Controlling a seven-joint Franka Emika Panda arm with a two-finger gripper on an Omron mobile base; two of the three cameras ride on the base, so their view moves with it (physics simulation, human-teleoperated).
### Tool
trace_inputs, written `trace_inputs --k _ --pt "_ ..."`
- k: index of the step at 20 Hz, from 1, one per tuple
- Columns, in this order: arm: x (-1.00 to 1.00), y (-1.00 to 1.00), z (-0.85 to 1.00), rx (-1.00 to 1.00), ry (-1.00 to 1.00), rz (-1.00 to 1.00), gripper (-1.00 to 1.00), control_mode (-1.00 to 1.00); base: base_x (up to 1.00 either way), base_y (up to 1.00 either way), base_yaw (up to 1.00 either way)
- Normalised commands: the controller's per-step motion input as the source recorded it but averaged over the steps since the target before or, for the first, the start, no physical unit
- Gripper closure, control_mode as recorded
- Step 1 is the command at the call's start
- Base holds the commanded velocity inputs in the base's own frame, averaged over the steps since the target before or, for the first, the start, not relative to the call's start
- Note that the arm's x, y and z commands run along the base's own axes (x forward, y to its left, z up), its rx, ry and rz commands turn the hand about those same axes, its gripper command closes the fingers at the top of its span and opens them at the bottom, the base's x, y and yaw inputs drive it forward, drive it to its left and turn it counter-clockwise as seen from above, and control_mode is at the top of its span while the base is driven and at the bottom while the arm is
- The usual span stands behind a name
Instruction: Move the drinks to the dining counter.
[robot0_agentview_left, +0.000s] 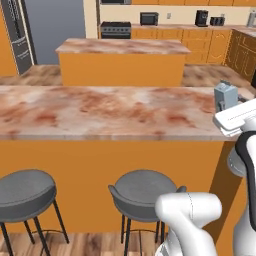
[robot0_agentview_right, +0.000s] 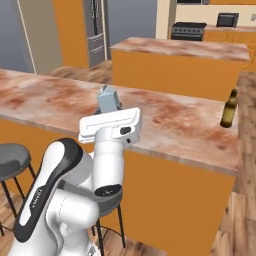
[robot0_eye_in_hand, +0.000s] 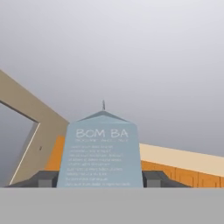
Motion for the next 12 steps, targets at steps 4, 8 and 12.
trace_inputs --k 4,8,12 --pt "0.00 0.00 0.00 0.00 0.00 0.00 1.00 1.00 1.00 -1.00 0.06" --pt "0.00 0.00 0.00 0.00 0.00 0.00 1.00 1.00 1.00 -1.00 0.09" --pt "0.00 0.00 0.00 0.00 0.00 0.00 1.00 1.00 1.00 -1.00 0.31"
